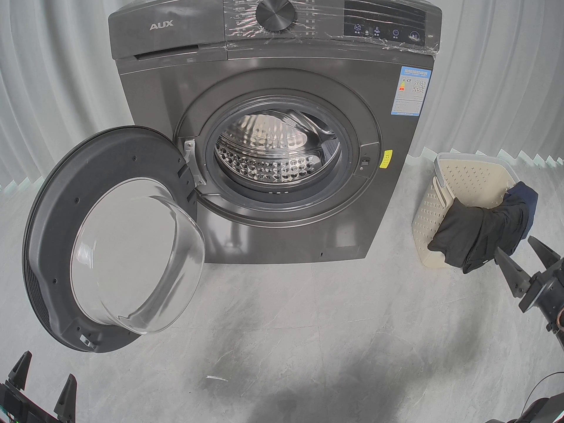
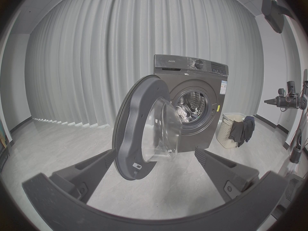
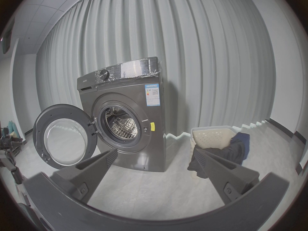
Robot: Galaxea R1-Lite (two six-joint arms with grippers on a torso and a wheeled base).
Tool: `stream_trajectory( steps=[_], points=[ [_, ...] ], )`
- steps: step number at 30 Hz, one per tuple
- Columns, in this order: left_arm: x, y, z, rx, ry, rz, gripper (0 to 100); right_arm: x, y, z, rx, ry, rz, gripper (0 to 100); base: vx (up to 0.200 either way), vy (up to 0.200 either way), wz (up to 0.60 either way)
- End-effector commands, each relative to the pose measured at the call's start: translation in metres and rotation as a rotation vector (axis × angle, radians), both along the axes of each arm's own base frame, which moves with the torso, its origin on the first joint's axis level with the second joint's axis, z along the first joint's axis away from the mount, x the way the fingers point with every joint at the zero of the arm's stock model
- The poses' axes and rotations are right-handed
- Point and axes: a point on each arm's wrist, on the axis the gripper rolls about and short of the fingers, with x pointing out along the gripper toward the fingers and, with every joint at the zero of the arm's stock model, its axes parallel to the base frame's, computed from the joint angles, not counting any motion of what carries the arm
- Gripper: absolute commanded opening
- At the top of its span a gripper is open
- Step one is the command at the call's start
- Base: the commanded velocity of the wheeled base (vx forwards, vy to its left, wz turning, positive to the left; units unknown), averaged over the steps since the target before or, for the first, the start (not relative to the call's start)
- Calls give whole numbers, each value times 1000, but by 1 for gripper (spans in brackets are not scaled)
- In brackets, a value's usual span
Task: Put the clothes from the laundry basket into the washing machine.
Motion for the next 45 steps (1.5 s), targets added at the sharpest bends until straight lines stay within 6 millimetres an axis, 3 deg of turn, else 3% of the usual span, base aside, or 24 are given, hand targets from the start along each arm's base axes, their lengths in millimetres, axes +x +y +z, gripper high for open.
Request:
stream_trajectory(
  steps=[1,3,9,12,19,28,38,45],
  points=[
    [0,0,-5,-2,0,0,100,-41,-17,-4,21,-81,-85,100,0,0,0],
    [0,0,-5,-2,0,0,100,-51,-20,-5,23,-87,-106,100,0,0,0],
    [0,0,-5,-2,-2,0,100,-112,-27,-40,19,-75,-123,100,0,0,0],
    [0,0,-5,-2,0,0,100,-126,-28,-57,10,-52,-133,100,0,0,0],
    [0,0,-5,-2,0,-1,100,-137,-26,-79,-5,-12,-179,100,0,0,0],
    [0,0,-5,-3,0,-1,100,-137,-27,-88,-5,78,-193,100,0,0,0],
    [0,0,-5,-3,0,-1,100,-136,-26,-86,-27,59,-176,100,0,0,0],
    [0,0,-5,-5,-2,-3,100,-136,-26,-86,-27,59,-176,100,0,-200,0]
  ],
)
